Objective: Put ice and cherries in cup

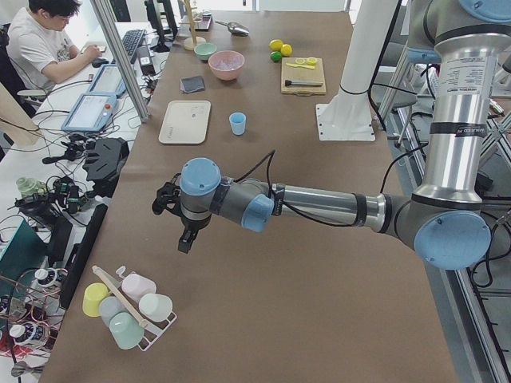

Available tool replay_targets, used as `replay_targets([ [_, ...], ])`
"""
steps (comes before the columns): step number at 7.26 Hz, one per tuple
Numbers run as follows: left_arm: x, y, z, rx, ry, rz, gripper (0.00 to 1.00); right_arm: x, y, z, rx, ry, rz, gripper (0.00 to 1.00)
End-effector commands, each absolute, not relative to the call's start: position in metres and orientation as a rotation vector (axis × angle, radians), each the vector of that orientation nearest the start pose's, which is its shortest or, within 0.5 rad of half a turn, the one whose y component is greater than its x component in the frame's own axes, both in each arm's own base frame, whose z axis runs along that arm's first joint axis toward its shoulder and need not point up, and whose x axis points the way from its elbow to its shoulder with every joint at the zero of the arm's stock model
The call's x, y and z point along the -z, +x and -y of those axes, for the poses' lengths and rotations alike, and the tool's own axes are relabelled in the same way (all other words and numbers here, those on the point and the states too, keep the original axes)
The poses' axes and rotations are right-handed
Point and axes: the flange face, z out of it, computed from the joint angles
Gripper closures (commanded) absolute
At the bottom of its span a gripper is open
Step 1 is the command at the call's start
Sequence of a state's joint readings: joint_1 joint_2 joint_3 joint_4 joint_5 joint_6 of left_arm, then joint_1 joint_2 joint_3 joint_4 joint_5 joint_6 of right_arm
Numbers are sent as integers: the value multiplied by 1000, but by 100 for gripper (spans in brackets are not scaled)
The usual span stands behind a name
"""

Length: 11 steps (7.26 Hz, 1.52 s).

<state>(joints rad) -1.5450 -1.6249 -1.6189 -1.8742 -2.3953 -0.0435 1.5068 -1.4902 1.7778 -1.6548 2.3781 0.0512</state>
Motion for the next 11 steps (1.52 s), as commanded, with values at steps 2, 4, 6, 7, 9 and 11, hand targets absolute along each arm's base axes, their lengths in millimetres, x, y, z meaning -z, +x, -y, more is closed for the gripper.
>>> replay_targets([
  [2, -570, -46, 534, -152, 354, -824, 2, -394, -88, 581, 122, 149, 929, 1],
  [4, -569, -46, 545, -156, 359, -824, 2, -390, -155, 579, 256, 180, 953, 1],
  [6, -572, -46, 546, -155, 356, -824, 2, -420, -194, 590, 319, 230, 937, 1],
  [7, -572, -45, 547, -155, 354, -824, 2, -433, -217, 591, 354, 267, 936, 1],
  [9, -578, -45, 548, -156, 347, -824, 2, -430, -266, 580, 318, 292, 893, 1],
  [11, -576, -45, 550, -156, 350, -824, 2, -422, -286, 586, 311, 291, 890, 1],
])
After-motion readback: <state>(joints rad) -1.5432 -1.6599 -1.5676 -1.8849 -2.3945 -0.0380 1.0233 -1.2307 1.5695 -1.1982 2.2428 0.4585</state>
